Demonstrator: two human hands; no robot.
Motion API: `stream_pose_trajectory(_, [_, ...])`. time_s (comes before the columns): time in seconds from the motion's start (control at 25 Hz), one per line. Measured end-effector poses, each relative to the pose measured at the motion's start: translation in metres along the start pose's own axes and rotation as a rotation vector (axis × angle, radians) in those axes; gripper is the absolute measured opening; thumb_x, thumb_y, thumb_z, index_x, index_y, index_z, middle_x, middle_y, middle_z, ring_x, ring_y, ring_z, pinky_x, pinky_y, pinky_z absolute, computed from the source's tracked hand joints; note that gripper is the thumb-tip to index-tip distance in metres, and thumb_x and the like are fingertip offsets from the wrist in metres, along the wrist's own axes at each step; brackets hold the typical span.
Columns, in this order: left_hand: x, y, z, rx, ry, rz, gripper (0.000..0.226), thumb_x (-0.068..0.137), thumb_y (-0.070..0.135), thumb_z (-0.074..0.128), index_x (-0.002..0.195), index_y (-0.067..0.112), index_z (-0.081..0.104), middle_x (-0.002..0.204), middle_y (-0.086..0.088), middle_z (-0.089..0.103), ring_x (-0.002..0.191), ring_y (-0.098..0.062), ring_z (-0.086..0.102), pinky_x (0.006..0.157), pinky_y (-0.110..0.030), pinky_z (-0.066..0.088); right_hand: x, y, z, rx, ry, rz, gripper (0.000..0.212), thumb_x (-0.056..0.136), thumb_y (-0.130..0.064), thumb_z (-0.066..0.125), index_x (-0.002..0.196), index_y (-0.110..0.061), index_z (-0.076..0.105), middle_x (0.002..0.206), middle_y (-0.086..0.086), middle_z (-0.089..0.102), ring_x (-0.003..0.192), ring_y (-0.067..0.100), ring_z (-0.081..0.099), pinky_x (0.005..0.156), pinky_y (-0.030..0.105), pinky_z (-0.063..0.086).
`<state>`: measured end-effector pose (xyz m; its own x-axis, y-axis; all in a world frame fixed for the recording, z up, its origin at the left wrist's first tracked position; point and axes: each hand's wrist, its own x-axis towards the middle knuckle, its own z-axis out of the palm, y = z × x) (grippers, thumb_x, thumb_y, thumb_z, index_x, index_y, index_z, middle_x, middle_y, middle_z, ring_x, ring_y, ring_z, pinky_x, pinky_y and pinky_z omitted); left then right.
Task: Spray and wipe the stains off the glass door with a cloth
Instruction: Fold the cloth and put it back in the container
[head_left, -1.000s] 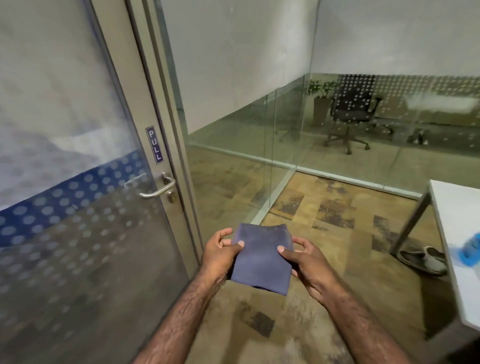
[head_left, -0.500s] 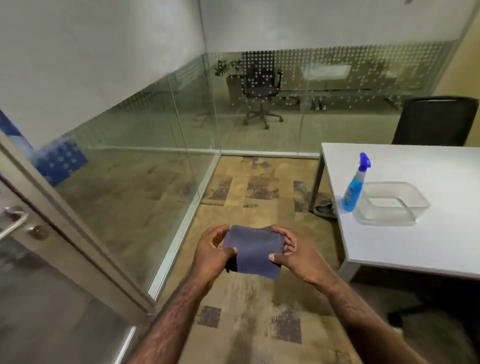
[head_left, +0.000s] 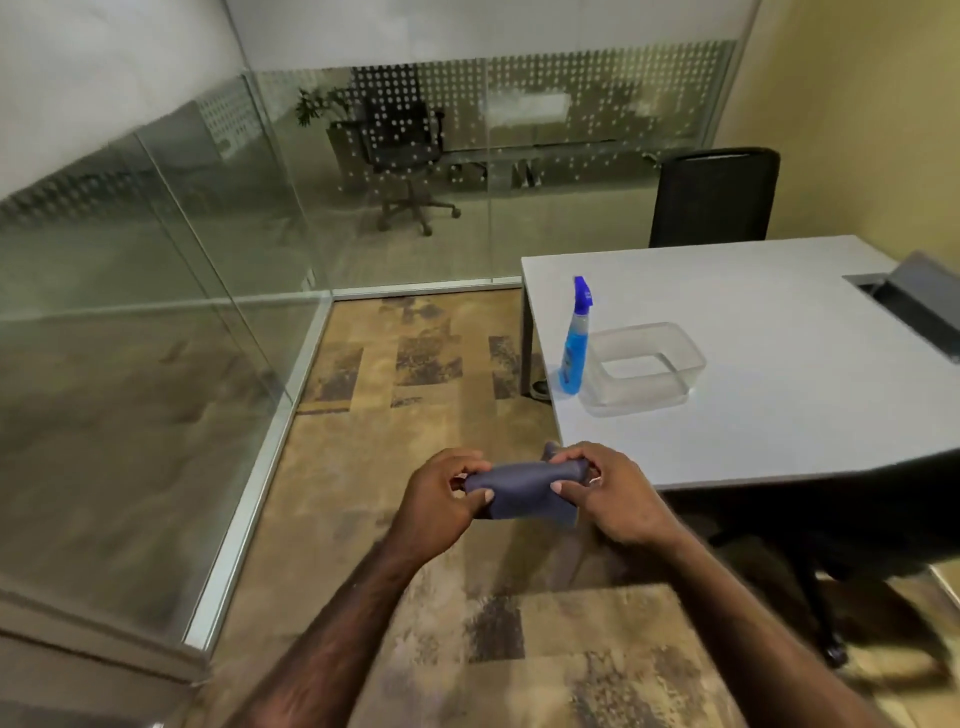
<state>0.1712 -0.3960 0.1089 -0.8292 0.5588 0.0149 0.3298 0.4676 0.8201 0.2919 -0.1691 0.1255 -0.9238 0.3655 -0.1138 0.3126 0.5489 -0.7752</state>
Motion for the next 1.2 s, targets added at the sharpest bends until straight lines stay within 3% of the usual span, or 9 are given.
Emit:
stream_pose_trajectory(0.12, [0.018,0.014,0.022,-0.038,-0.060,-0.010,0.018,0.090,0.012,0.080,0.101,0.025,0.075,0.105,0.004,0.076,0.088,-0.006,0.072,0.077,-0.020,0.059,0.003,0.029,-0.024,-0.014,0.063,0.012,0.020,0.092,-0.034,0.084,0.107,-0.034,0.071,0.126,-0.004,0.061,0.116,0.011,0.058,0.100,0.026,0.047])
stream_pose_trajectory(0.28, [0.045,0.026,0.051,-0.284,-0.188,-0.049,0.011,0.094,0.023,0.076,0.103,0.025,0.070,0.122,0.001,0.078,0.112,-0.011,0.074,0.095,-0.034,0.060,0.007,0.058,-0.055,0.231,0.051,0.073,0.021,0.095,-0.036,0.084,0.111,-0.030,0.072,0.126,-0.007,0.073,0.119,0.013,0.068,0.109,0.040,0.053])
stream_pose_trajectory(0.48, [0.090,0.038,0.083,-0.468,-0.251,-0.105,0.014,0.101,0.005,0.067,0.108,0.016,0.062,0.091,-0.001,0.075,0.081,-0.013,0.069,0.070,-0.028,0.055,0.019,0.077,-0.070,0.486,0.135,0.148,0.018,0.099,-0.037,0.078,0.113,-0.026,0.072,0.111,0.005,0.081,0.109,0.025,0.077,0.095,0.042,0.063])
stream_pose_trajectory(0.64, [0.136,0.046,0.106,-0.630,-0.324,-0.181,0.029,0.101,-0.001,0.065,0.127,0.008,0.059,0.108,-0.010,0.078,0.090,-0.009,0.075,0.075,-0.021,0.062,0.047,0.094,-0.075,0.765,0.279,0.243,0.021,0.104,-0.024,0.073,0.122,-0.013,0.075,0.117,0.010,0.083,0.116,0.028,0.077,0.097,0.037,0.063])
stream_pose_trajectory(0.76, [0.170,0.050,0.124,-0.783,-0.402,-0.279,0.035,0.101,0.007,0.068,0.134,0.010,0.061,0.123,-0.014,0.078,0.106,-0.019,0.076,0.086,-0.028,0.064,0.075,0.106,-0.080,0.933,0.330,0.329,0.027,0.104,-0.021,0.071,0.126,-0.004,0.074,0.125,0.020,0.080,0.124,0.038,0.073,0.111,0.050,0.058])
stream_pose_trajectory(0.88, [0.202,0.049,0.145,-0.804,-0.495,-0.398,0.032,0.107,0.024,0.061,0.130,0.002,0.066,0.124,-0.020,0.077,0.106,-0.025,0.074,0.088,-0.034,0.060,0.100,0.111,-0.091,1.063,0.324,0.396,0.032,0.105,-0.018,0.068,0.130,0.001,0.072,0.128,0.023,0.078,0.119,0.035,0.075,0.104,0.044,0.060])
stream_pose_trajectory(1.0, [0.232,0.045,0.162,-0.736,-0.547,-0.419,0.038,0.110,0.033,0.054,0.132,0.005,0.063,0.128,-0.015,0.076,0.108,-0.025,0.074,0.081,-0.031,0.061,0.124,0.117,-0.106,1.093,0.294,0.414,0.036,0.097,-0.010,0.075,0.132,0.000,0.072,0.127,0.020,0.079,0.116,0.032,0.077,0.094,0.035,0.063])
stream_pose_trajectory(1.12, [0.260,0.042,0.173,-0.681,-0.553,-0.420,0.031,0.109,0.036,0.056,0.128,0.012,0.063,0.127,-0.012,0.076,0.118,-0.030,0.073,0.100,-0.048,0.062,0.145,0.128,-0.119,1.027,0.248,0.425,0.054,0.080,0.001,0.083,0.132,0.000,0.072,0.127,0.022,0.079,0.119,0.036,0.076,0.093,0.036,0.064])
stream_pose_trajectory(1.2, [0.277,0.045,0.179,-0.610,-0.556,-0.371,0.023,0.107,0.035,0.062,0.120,0.016,0.064,0.122,-0.010,0.076,0.113,-0.028,0.073,0.097,-0.044,0.063,0.155,0.138,-0.127,0.953,0.269,0.453,0.057,0.081,0.007,0.083,0.135,-0.003,0.070,0.126,0.024,0.079,0.119,0.040,0.075,0.092,0.038,0.063])
